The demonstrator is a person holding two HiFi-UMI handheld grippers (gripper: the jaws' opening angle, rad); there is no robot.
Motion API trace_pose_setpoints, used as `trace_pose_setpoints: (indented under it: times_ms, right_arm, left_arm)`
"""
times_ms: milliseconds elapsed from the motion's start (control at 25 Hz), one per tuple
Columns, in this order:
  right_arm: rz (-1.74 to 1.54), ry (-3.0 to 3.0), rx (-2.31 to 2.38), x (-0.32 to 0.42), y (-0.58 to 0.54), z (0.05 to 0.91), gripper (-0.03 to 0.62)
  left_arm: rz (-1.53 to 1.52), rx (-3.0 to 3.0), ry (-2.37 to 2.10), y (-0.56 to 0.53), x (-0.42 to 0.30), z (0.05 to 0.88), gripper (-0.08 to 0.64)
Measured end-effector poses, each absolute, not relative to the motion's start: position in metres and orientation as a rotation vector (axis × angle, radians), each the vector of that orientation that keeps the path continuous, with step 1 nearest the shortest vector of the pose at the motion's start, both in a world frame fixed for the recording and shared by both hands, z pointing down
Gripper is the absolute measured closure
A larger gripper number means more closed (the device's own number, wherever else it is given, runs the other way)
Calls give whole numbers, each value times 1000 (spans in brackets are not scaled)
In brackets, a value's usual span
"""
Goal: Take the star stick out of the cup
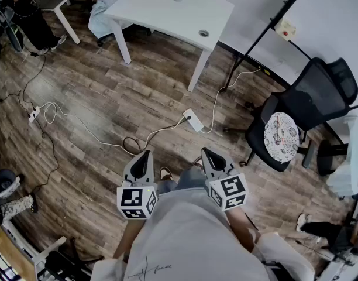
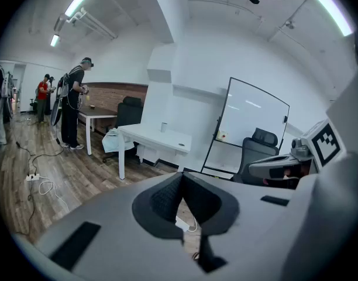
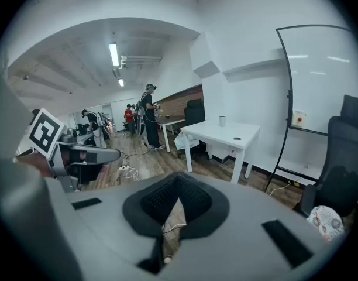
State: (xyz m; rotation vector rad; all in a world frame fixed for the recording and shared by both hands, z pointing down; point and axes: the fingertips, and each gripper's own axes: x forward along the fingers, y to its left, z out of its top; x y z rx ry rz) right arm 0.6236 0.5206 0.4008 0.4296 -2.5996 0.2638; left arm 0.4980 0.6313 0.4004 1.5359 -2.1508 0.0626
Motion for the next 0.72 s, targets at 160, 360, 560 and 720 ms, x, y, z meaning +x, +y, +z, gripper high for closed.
trace_pose_setpoints:
  times_ms: [160,360,560,720]
  right_arm:
    - [258,-2615,455,622,518,396,584]
    - [241,-2630,460,620,512,390,584]
    - [325,-2660,499,620,488,387,583]
    - [311,-2687,498,604,460,382,583]
  left_arm:
    - [21,1537,-2186,641,490,394,552]
    - [-18,1540,-2214,645,485,392,552]
    - [-26,1500,-2229,637,478,396,552]
    - [-27,1483,-2240,620,463,395,552]
